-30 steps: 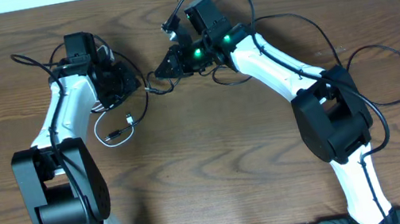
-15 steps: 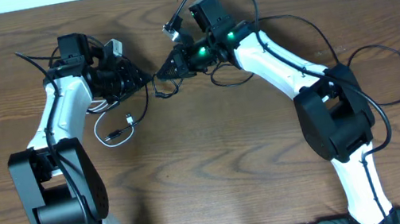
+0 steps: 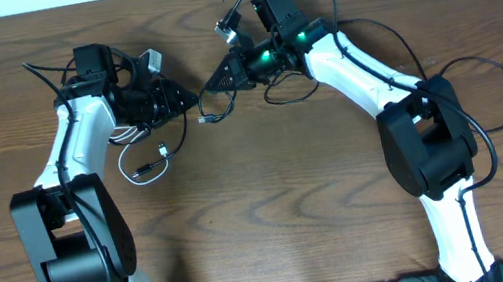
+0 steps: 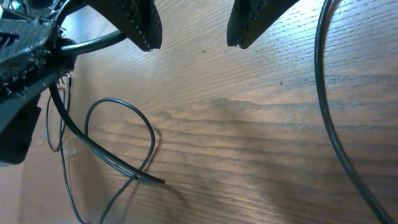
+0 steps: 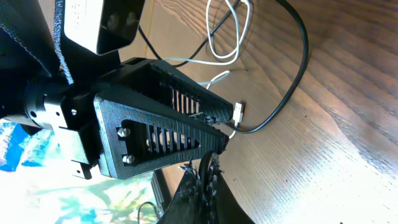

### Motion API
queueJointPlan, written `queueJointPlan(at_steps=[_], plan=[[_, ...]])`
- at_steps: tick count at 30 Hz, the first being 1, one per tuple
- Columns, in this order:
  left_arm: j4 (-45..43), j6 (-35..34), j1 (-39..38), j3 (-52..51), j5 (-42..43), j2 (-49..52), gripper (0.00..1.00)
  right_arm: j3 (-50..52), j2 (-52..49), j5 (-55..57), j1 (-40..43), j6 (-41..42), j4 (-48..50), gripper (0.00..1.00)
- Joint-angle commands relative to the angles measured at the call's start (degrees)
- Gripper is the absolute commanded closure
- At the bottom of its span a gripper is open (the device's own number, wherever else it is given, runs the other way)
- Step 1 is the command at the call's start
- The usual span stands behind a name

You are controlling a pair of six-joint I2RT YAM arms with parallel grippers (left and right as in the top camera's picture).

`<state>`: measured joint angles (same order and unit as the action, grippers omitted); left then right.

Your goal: Untangle cables

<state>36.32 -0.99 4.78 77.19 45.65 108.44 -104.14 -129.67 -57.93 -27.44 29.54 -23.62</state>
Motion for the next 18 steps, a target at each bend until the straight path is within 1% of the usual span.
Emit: queueJointPlan(at_steps=[1, 7, 13, 18], plan=[[0.94, 2.78, -0.35, 0.22, 3.45, -0.85, 0.58, -0.79, 2.03, -0.74, 0.24, -0.92, 0.24, 0.99], [0.96, 2.91, -0.35, 0.22, 3.54, -0.85, 0.59, -0.79, 2.03, -0.74, 1.01, -0.96, 0.0, 0.99], [0.87, 2.91, -0.35, 0.24, 3.87, -0.85, 0.59, -0.76, 2.03, -0.76, 1.25, -3.32, -1.42, 0.99], [0.85, 2.93, -0.2, 0.24, 3.78, -0.85, 0.58, -0.76, 2.03, -0.76, 1.44, -3.48, -1.51, 0.99]])
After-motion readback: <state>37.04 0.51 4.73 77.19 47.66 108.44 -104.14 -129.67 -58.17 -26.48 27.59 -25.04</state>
